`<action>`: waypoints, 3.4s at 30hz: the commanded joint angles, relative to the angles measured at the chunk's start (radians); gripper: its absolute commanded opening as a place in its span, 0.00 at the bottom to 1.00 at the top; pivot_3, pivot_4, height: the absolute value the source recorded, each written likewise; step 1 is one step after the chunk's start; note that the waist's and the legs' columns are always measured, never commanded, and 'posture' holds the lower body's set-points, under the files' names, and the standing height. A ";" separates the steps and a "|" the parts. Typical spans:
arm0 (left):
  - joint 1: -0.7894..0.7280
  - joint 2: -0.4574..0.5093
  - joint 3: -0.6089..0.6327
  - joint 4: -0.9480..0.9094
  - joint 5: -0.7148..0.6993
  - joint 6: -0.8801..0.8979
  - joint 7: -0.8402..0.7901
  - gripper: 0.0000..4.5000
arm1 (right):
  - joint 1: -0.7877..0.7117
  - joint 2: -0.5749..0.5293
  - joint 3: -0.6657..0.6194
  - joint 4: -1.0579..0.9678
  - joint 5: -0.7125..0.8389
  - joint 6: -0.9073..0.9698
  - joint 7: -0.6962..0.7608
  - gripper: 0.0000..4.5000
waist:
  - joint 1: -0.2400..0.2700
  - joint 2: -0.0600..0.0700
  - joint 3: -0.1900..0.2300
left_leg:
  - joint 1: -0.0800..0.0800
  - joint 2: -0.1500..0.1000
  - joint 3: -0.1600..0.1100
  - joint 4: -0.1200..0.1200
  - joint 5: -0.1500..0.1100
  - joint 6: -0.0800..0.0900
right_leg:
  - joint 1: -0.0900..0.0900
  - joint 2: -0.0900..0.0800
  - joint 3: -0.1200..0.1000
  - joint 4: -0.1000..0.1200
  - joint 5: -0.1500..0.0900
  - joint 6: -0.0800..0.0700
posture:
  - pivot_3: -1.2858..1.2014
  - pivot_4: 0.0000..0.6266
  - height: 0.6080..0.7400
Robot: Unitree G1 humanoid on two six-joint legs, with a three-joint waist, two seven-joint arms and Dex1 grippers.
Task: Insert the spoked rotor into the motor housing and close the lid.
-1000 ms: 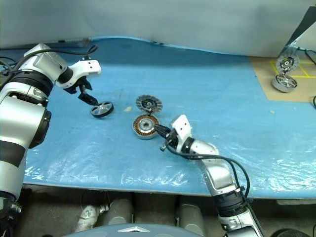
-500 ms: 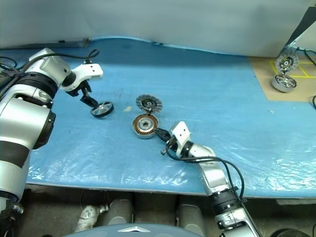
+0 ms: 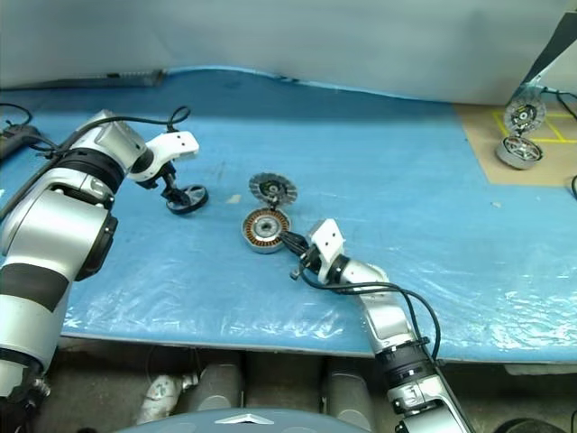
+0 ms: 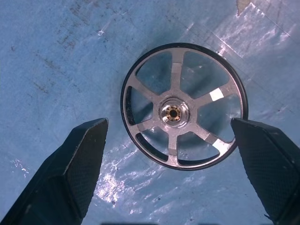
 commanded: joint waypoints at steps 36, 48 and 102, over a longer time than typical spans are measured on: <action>0.042 -0.074 0.037 0.004 0.006 0.002 0.075 0.44 | 0.062 -0.052 -0.030 -0.188 0.016 0.061 -0.043 0.00 | 0.013 0.000 0.001 | 0.000 0.000 0.000 -0.002 0.000 -0.001 | 0.000 0.000 0.000 -0.003 0.001 0.001 | 0.52 0.24 1.00; 0.013 -0.024 0.032 -0.003 0.017 -0.039 0.022 0.30 | 0.083 -0.074 -0.056 -0.260 0.041 0.085 -0.056 0.00 | 0.015 0.000 0.001 | 0.004 -0.001 0.000 -0.002 0.000 0.000 | 0.004 -0.001 0.000 -0.005 -0.001 -0.002 | 0.52 0.24 1.00; 0.201 0.014 -0.149 -0.718 -0.426 -0.262 -0.349 0.30 | 0.156 -0.036 -0.006 -0.107 -0.026 -0.062 -0.045 0.00 | 0.009 0.001 0.017 | -0.001 0.000 0.001 -0.001 0.000 0.000 | -0.001 0.000 0.000 -0.002 0.001 0.001 | 0.52 0.24 1.00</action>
